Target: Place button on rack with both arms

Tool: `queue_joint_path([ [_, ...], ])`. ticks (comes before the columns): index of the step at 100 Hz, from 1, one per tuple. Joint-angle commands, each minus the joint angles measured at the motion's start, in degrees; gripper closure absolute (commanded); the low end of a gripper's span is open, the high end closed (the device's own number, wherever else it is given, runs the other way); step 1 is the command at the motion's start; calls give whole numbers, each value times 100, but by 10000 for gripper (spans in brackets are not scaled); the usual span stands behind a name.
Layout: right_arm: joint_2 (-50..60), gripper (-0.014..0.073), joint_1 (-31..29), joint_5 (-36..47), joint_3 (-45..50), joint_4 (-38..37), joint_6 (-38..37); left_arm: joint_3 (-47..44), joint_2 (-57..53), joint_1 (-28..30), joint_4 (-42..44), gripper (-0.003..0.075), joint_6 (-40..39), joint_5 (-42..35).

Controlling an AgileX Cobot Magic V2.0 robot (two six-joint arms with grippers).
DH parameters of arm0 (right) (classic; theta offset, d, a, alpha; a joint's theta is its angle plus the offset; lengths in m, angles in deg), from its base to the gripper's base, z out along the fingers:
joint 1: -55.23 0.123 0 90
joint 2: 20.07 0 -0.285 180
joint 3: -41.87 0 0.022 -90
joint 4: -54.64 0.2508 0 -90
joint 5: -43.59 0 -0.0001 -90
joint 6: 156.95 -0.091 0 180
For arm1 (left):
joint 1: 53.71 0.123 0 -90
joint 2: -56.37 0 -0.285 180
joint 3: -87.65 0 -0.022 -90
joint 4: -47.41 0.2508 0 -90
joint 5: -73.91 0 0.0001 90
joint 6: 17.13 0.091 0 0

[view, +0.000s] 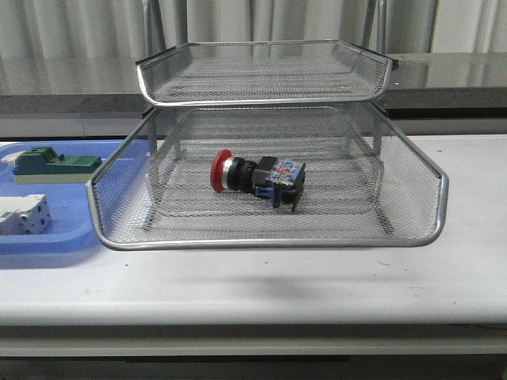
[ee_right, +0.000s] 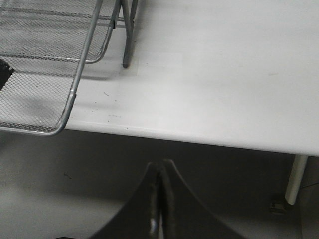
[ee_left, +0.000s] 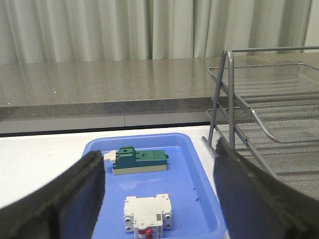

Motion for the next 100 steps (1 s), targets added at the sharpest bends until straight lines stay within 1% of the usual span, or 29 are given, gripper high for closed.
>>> queue_joint_path([
  [1, -17, 663, -25, 337, -204, 6, 14, 162, 52, 7, -126, 321, -57, -391],
  [7, -17, 663, -25, 337, -204, 6, 14, 162, 52, 7, -126, 386, -57, -391],
  [26, -17, 663, -25, 337, -204, 6, 14, 162, 52, 7, -126, 654, -57, -391],
  [34, -17, 663, -25, 337, -204, 6, 14, 162, 52, 7, -126, 742, -57, -391],
  [77, -17, 663, -25, 364, -204, 10, 14, 162, 52, 7, -126, 740, -57, -391],
  [86, -17, 663, -25, 553, -199, 27, 14, 162, 52, 7, -126, 740, -57, -391],
  [100, -35, 663, -25, 934, -194, 323, 14, 162, 52, 7, -126, 740, -57, -391],
])
